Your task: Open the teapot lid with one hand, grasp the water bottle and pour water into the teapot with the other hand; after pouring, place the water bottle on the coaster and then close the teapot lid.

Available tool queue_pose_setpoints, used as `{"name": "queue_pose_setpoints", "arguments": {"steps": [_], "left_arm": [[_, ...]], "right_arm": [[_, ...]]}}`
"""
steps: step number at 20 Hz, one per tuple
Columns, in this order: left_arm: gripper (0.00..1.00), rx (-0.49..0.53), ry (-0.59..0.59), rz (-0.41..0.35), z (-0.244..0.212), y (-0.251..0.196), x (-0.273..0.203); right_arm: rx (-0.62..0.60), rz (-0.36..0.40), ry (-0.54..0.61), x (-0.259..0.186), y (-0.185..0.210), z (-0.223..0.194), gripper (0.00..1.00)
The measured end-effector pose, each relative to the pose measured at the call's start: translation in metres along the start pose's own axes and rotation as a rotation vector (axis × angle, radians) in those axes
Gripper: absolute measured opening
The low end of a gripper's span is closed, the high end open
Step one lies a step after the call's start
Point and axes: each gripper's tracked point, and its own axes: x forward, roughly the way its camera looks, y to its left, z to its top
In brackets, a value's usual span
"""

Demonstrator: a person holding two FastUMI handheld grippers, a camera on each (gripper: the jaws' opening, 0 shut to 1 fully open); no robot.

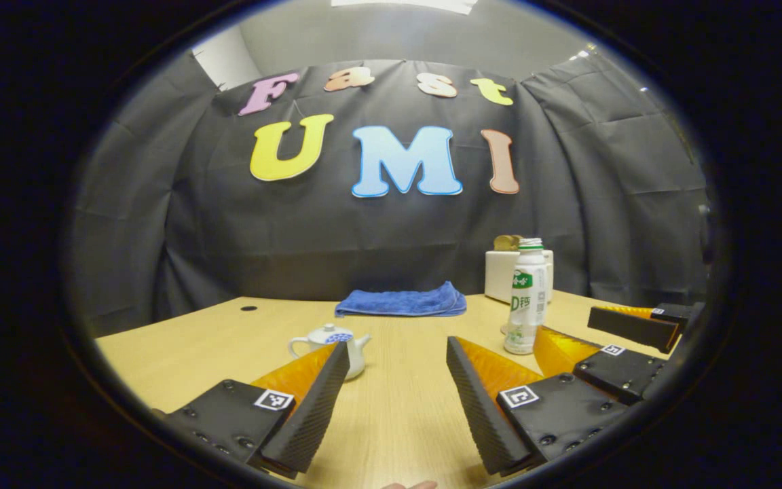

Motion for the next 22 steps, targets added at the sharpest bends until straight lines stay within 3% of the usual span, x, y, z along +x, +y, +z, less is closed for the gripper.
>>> {"name": "queue_pose_setpoints", "arguments": {"steps": [4,7,13,22], "left_arm": [[1.0,-0.001,-0.001,-0.032,0.0,-0.005,0.001],[1.0,-0.001,-0.001,0.009,0.001,0.009,0.007],[1.0,0.033,-0.064,0.011,0.028,0.044,0.041],[1.0,-0.029,0.063,0.04,0.002,0.09,0.12]], "right_arm": [[0.0,0.007,-0.004,0.0,0.002,0.001,0.95],[-0.003,0.041,0.006,0.003,0.006,-0.001,0.95],[0.002,0.049,0.043,0.016,-0.001,-0.002,0.95],[0.003,0.044,0.013,0.027,-0.01,0.018,0.95]]}}
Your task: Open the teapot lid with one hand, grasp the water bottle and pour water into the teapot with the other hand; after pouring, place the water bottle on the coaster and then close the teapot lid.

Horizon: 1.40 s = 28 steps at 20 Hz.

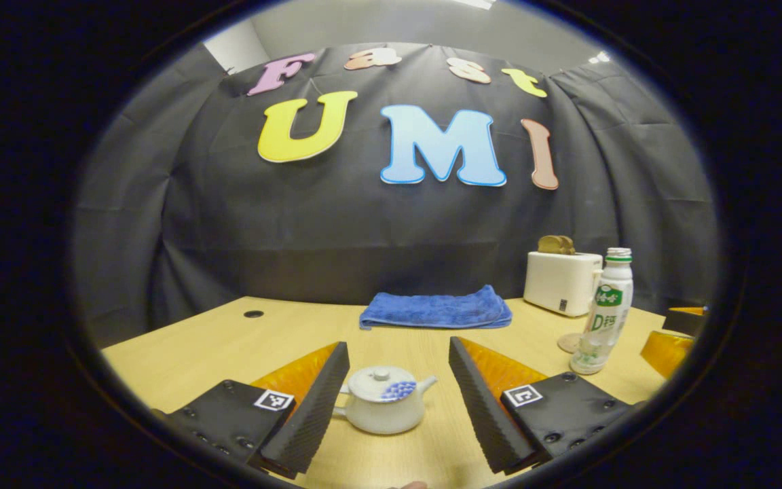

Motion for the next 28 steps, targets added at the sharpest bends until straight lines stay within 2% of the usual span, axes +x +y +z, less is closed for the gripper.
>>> {"name": "queue_pose_setpoints", "arguments": {"steps": [4,8,10,11,15,22,24,25,27,28], "left_arm": [[1.0,-0.015,0.067,-0.005,-0.023,0.006,0.023],[1.0,-0.031,0.059,-0.003,-0.021,0.006,0.027],[0.94,-0.035,0.054,0.004,-0.024,0.008,0.031],[0.84,-0.025,0.058,0.003,-0.025,0.008,0.033],[0.74,0.012,0.073,-0.006,-0.026,0.004,0.034],[0.22,0.04,0.09,0.013,-0.029,0.009,0.04],[0.18,0.044,0.094,0.008,-0.029,0.008,0.039],[0.22,0.041,0.094,0.004,-0.029,0.008,0.039],[0.22,0.044,0.081,0.0,-0.027,0.009,0.044],[0.14,0.051,0.085,-0.004,-0.026,0.008,0.043]], "right_arm": [[0.003,-0.008,0.009,0.003,-0.005,-0.002,0.95],[-0.001,-0.024,-0.003,0.007,-0.013,0.003,0.95],[0.008,-0.023,-0.003,0.008,-0.013,0.003,0.95],[0.01,-0.022,-0.001,0.009,-0.013,0.002,0.95],[0.02,-0.016,0.013,0.011,-0.013,-0.002,0.95],[0.048,-0.018,0.015,0.01,-0.016,-0.001,0.95],[0.045,-0.017,0.018,0.01,-0.017,-0.002,0.95],[0.04,-0.016,0.02,0.011,-0.017,-0.003,0.95],[0.027,-0.016,0.026,0.013,-0.018,-0.004,0.95],[0.023,-0.018,0.029,0.014,-0.02,-0.004,0.95]]}}
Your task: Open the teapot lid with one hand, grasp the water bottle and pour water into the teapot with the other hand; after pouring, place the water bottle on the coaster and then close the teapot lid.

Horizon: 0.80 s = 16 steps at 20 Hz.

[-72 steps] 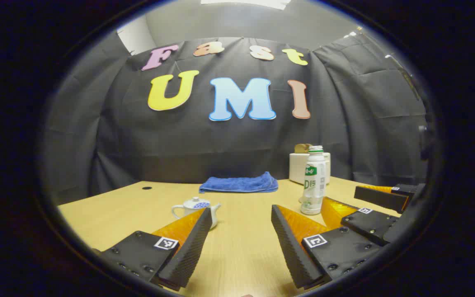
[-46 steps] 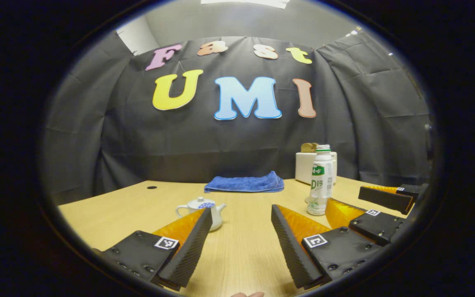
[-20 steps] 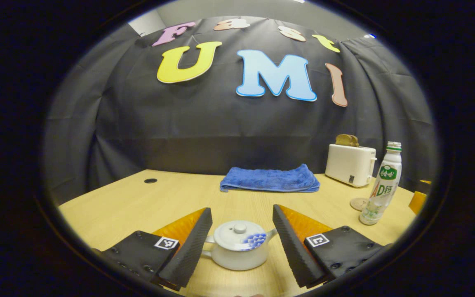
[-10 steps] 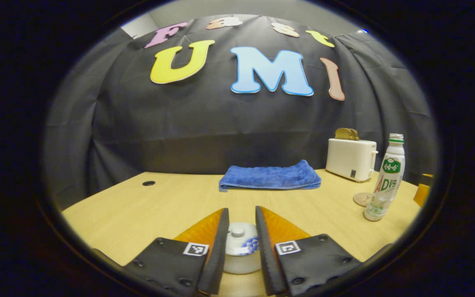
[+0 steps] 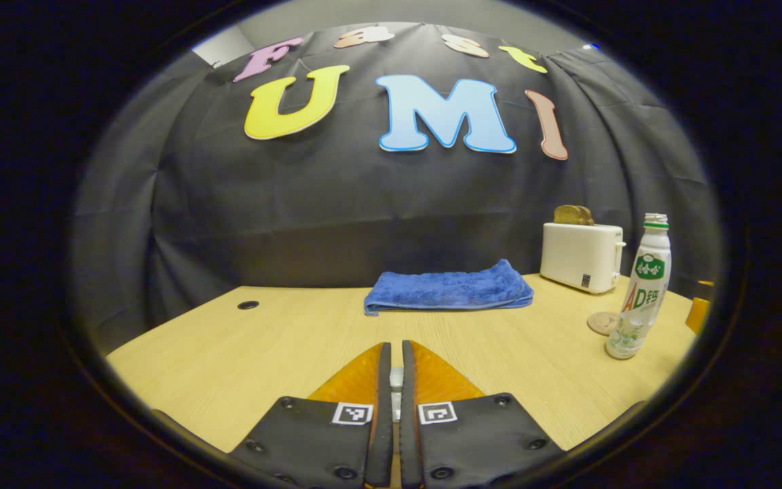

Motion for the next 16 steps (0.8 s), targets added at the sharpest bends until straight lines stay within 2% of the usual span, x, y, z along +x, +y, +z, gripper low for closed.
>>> {"name": "queue_pose_setpoints", "arguments": {"steps": [2,3,5,6,7,8,15,16], "left_arm": [[0.14,-0.005,-0.001,-0.004,0.002,0.0,-0.004],[0.1,-0.011,-0.014,-0.004,0.007,0.0,-0.006],[0.1,-0.012,-0.05,-0.004,0.021,0.001,-0.013],[0.14,-0.013,-0.064,-0.008,0.026,0.001,-0.015],[0.1,-0.018,-0.074,-0.016,0.029,-0.002,-0.018],[0.1,-0.022,-0.079,-0.023,0.031,-0.003,-0.02],[0.14,-0.016,-0.144,-0.037,0.05,-0.005,-0.035],[0.1,-0.017,-0.15,-0.042,0.052,-0.007,-0.037]], "right_arm": [[-0.004,-0.001,0.0,0.003,-0.004,0.001,0.95],[-0.005,-0.003,-0.003,0.004,-0.006,0.003,0.95],[-0.004,-0.012,-0.01,0.01,-0.013,0.007,0.95],[-0.006,-0.015,-0.015,0.013,-0.016,0.01,0.95],[-0.011,-0.017,-0.023,0.016,-0.019,0.013,0.95],[-0.019,-0.013,-0.034,0.02,-0.021,0.017,0.95],[-0.115,-0.034,-0.036,0.057,-0.031,0.021,0.95],[-0.117,-0.024,-0.03,0.063,-0.029,0.019,0.95]]}}
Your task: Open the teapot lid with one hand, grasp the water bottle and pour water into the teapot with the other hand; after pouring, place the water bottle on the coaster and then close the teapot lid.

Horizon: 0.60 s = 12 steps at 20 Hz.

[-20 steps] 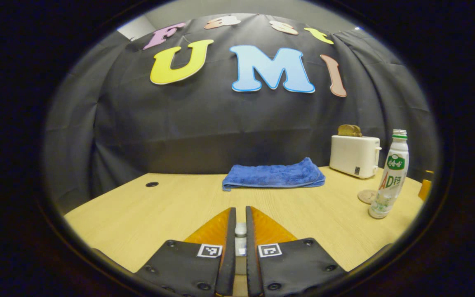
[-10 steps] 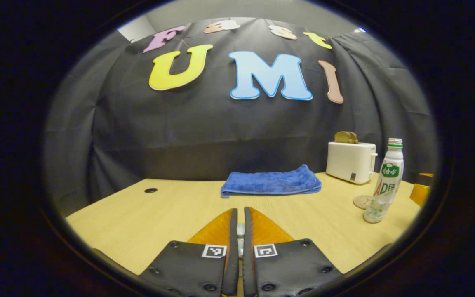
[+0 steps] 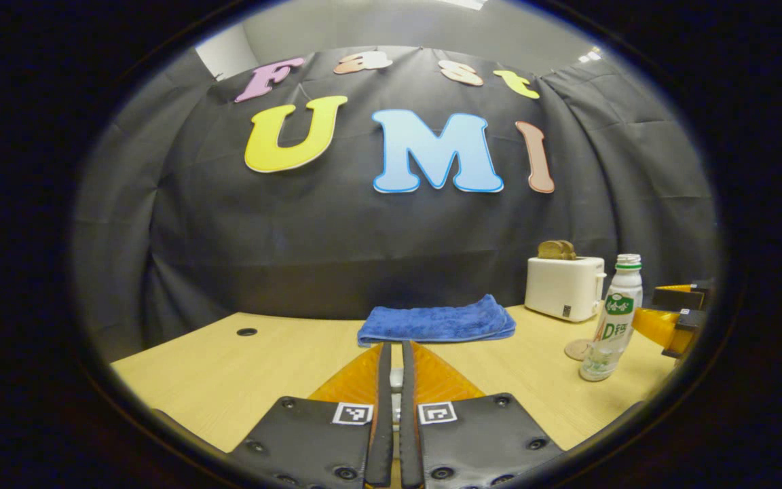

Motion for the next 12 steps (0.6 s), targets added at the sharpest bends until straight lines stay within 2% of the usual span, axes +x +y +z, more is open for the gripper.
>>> {"name": "queue_pose_setpoints", "arguments": {"steps": [1,2,12], "left_arm": [[0.14,-0.001,-0.003,-0.004,0.0,-0.001,-0.001],[0.1,0.001,-0.004,-0.006,0.0,-0.001,-0.002],[0.1,-0.009,-0.004,-0.003,-0.002,0.007,-0.006]], "right_arm": [[-0.004,0.002,0.014,0.007,0.0,-0.004,0.95],[-0.011,0.001,0.03,0.013,-0.001,-0.008,0.95],[0.05,0.025,0.106,0.044,0.001,-0.027,0.96]]}}
